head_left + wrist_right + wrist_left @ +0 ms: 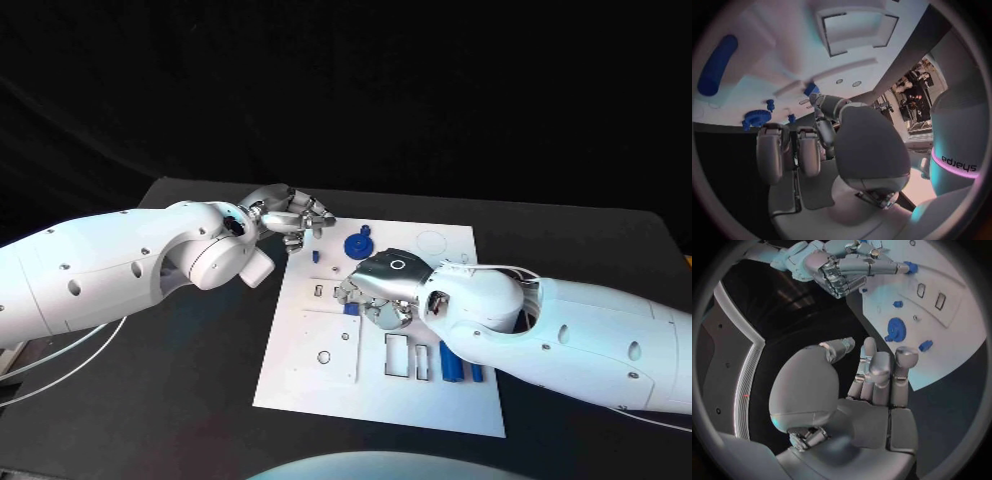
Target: Assemble the parts on the task board
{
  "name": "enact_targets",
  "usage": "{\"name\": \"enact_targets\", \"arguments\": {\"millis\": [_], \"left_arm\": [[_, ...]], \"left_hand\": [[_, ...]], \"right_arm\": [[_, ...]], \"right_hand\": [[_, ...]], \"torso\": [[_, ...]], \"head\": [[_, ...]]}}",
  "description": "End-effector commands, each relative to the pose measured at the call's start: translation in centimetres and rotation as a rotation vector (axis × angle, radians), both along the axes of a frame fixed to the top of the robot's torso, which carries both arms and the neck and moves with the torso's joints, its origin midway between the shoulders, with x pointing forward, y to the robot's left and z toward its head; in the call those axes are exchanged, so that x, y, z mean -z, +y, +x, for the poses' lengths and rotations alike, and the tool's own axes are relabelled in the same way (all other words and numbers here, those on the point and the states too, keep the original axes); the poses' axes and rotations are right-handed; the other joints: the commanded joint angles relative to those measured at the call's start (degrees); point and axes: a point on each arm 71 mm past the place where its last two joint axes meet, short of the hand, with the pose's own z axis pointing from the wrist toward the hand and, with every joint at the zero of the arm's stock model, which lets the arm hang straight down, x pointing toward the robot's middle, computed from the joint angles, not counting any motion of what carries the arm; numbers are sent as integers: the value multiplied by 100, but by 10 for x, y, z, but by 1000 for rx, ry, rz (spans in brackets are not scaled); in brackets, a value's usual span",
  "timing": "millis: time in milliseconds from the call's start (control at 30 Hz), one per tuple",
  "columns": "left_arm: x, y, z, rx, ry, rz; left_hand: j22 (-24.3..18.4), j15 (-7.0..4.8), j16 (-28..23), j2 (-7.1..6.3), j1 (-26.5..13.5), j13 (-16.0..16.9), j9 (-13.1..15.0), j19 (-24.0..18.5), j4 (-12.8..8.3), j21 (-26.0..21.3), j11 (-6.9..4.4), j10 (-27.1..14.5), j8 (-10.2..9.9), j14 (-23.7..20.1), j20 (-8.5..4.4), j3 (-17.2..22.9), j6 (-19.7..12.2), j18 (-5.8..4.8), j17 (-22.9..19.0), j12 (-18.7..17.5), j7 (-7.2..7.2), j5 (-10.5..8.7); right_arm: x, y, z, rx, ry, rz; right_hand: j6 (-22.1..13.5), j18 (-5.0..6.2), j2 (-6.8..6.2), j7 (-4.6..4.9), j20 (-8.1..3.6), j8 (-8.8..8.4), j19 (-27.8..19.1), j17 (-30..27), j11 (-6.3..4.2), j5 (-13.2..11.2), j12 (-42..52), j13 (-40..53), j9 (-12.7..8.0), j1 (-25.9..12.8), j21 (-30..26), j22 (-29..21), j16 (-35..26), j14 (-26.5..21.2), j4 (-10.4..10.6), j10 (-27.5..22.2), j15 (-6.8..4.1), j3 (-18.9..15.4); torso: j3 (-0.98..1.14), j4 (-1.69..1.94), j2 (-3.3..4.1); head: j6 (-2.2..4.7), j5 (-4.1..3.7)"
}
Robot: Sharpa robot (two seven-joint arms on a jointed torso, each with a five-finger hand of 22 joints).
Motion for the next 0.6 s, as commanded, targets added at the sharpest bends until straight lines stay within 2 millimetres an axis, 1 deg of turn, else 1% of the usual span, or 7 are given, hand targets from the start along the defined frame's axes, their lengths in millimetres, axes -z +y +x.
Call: {"name": "enact_targets", "arguments": {"millis": [33, 200, 600], "left_arm": [[-1, -1, 0, -4, -8, -15], [-1, -1, 0, -3, -5, -14], [0, -1, 0, -5, 3, -10]], "left_hand": [[0, -2, -31, 15, 66, -10, -12, -35, -38, -41, -4, -41, -20, -49, 13, -6, 40, 106, 3, -36, 0, -3], [5, -2, -31, 14, 67, -12, -15, -31, -40, -39, -4, -41, -21, -50, 13, -8, 43, 105, 2, -36, 0, -3], [3, -1, -29, 12, 67, -14, -19, -31, -40, -40, -4, -41, -22, -50, 13, -11, 46, 105, 4, -36, 1, -5]], "right_arm": [[6, 1, 0, -16, -5, -66], [8, 1, 2, -12, -7, -67], [12, 3, 3, -13, -3, -74]], "right_hand": [[6, -21, -54, -42, -30, -31, 130, 861, -40, -37, 41, 17, -5, -3, 5, 1083, 41, 450, -13, 19, -38, 24], [11, -23, -56, -44, -37, -34, 134, 864, -44, -63, 51, 31, -6, -20, 11, 1088, 42, 451, -23, 28, -43, 29], [42, -23, -32, -54, -51, -29, 135, 873, -55, -96, 73, 60, -3, -20, 11, 1092, 44, 453, -62, 46, -55, 68]], "torso": [[-1, -8, -3], [2, -10, -7], [2, -11, -7]], "head": [[-26, 18], [-37, 26], [-62, 44]]}}
